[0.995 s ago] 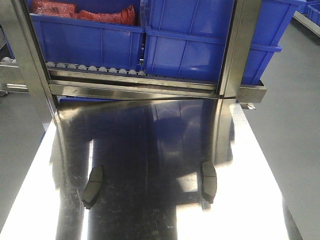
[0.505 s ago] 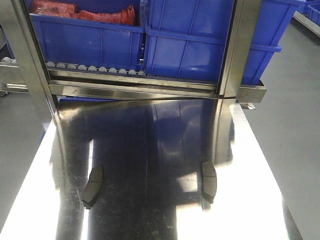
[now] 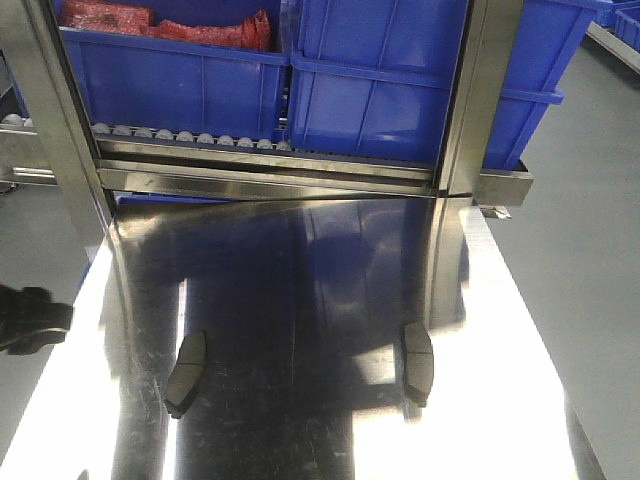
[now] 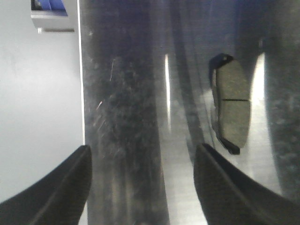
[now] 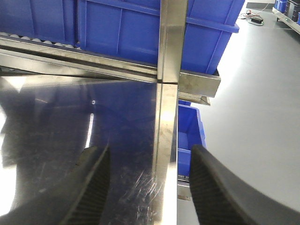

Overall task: Move and align brake pads A on conveyor
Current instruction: 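Lower the left gripper onto the nearer brake pad and close it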

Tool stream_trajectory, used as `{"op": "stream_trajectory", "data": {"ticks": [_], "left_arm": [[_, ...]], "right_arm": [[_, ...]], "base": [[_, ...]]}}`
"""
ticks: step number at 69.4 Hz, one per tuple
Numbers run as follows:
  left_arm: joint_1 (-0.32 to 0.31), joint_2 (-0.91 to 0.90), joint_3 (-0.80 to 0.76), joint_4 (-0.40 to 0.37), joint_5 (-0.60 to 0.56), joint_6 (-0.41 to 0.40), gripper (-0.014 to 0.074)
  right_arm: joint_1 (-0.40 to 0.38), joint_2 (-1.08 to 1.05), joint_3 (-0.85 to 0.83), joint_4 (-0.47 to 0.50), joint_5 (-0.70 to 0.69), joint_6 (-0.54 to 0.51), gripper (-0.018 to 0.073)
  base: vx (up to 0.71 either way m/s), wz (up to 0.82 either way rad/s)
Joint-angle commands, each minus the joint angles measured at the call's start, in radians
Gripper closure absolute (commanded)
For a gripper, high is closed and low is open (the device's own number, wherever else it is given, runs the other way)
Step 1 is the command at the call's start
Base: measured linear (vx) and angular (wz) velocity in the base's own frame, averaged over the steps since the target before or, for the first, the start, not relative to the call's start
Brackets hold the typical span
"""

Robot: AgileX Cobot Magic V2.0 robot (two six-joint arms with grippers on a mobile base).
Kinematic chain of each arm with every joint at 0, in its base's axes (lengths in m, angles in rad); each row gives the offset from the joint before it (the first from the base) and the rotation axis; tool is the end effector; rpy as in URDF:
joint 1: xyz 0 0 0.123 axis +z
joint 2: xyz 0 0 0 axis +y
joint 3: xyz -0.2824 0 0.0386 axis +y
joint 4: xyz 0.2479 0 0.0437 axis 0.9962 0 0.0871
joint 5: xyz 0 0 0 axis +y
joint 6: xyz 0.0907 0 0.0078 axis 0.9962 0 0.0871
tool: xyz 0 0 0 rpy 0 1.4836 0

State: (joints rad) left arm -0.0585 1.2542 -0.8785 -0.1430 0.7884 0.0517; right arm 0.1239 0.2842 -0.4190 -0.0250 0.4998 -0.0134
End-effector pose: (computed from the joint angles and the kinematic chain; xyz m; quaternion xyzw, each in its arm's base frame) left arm 0.2377 -0.0232 0.2735 0.0169 0.9677 -0.0623 0.2436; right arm 0.0667 0.0072 0.2908 -0.0599 0.7959 0.0219 0.6021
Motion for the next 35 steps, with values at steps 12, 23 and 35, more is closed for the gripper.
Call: {"op": "stream_trajectory", "data": {"ticks": [12,23,35], "left_arm": [[-0.187,0.187,-0.135,-0.016,-0.058,-0.052,0.0153],[-0.258,0.300,-0.149,-0.016,-0.106,-0.116,0.0153],[-0.301,0.372,-0.149,-0.016,-0.150,-0.124,0.0153]], "right_arm": [[-0.004,0.011,-0.026,-0.008,-0.075,-0.012,0.0180],[-0.004,0.011,-0.026,-0.008,-0.075,-0.012,0.0180],[-0.004,0.011,-0.026,-0.008,-0.075,-0.012,0.0180]], "base": [[0.00,0.00],[0.00,0.00],[0.00,0.00]]}}
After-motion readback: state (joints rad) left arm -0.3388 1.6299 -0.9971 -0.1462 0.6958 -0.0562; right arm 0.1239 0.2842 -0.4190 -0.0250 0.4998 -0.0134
